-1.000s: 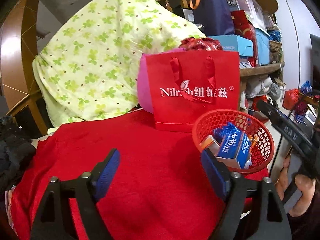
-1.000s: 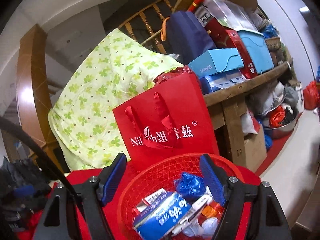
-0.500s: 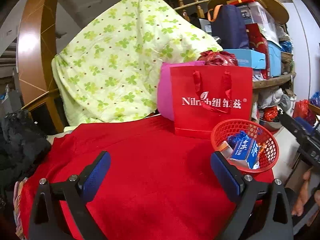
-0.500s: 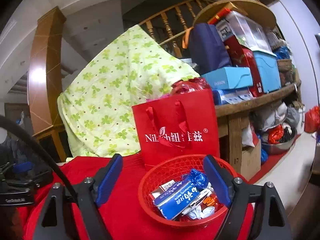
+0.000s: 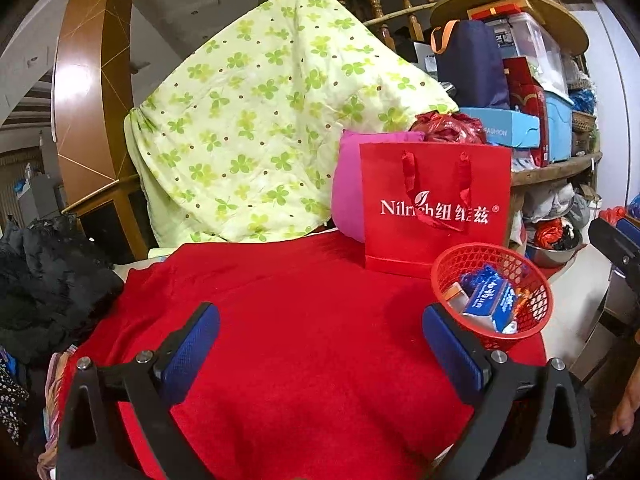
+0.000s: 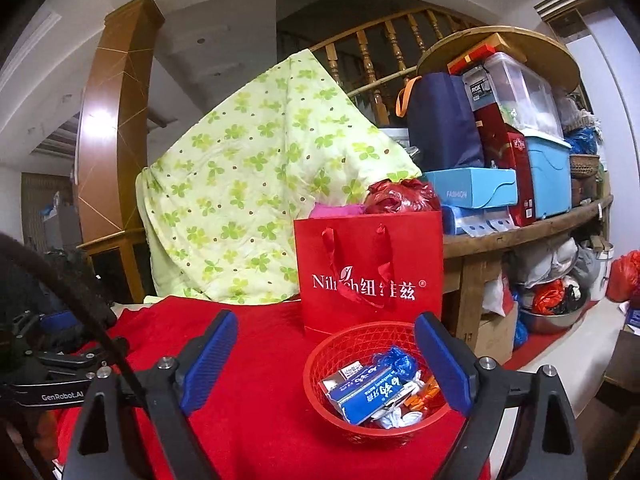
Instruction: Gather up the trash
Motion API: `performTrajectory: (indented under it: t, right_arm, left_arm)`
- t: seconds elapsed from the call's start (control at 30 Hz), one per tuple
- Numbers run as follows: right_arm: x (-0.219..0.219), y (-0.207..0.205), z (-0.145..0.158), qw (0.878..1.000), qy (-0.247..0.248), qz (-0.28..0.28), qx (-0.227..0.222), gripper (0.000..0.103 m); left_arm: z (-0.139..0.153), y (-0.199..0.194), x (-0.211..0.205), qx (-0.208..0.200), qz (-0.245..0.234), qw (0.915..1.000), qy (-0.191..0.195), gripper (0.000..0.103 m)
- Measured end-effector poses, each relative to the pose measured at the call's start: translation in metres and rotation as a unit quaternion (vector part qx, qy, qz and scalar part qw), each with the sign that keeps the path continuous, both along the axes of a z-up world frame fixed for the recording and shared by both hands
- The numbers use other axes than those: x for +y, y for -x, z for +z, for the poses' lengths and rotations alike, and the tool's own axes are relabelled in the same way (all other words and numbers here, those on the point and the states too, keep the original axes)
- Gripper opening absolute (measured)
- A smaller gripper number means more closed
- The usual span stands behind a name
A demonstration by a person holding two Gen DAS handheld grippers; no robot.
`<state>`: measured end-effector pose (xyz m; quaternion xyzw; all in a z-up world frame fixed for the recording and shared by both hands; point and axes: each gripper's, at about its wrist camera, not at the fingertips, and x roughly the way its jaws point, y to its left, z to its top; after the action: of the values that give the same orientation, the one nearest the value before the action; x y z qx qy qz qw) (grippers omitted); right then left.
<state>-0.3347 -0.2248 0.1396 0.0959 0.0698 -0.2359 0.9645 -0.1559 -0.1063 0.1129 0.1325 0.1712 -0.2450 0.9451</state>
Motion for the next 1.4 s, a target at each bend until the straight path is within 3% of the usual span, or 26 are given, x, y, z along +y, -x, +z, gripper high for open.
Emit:
performTrajectory:
  t: [0.4,0.57,0.93,1.4]
  right_arm:
    - [0.007,0.028,0.019,1.0,0.002,-0.015,0.009,0.092]
    - [0.01,0.036,0.022,1.0,0.001,-0.013,0.007,0.092]
    - [0.007,0.043,0.023,1.0,-0.004,-0.024,0.01,0.092]
    - [-0.001,0.039,0.016,0.999,-0.022,-0.035,0.033,0.092]
  left_arm:
    - [0.022,0.017,0.014,-0.008,0.029,0.9993,0.024,0.103]
    - [0.025,0.023,0.016,-0.021,0.055,0.9982,0.015,0.103]
    - [0.029,0.038,0.008,-0.039,0.053,0.9975,-0.024,0.103]
    - [0.027,0.038,0.006,-0.023,0.044,0.9985,-0.025,0.103]
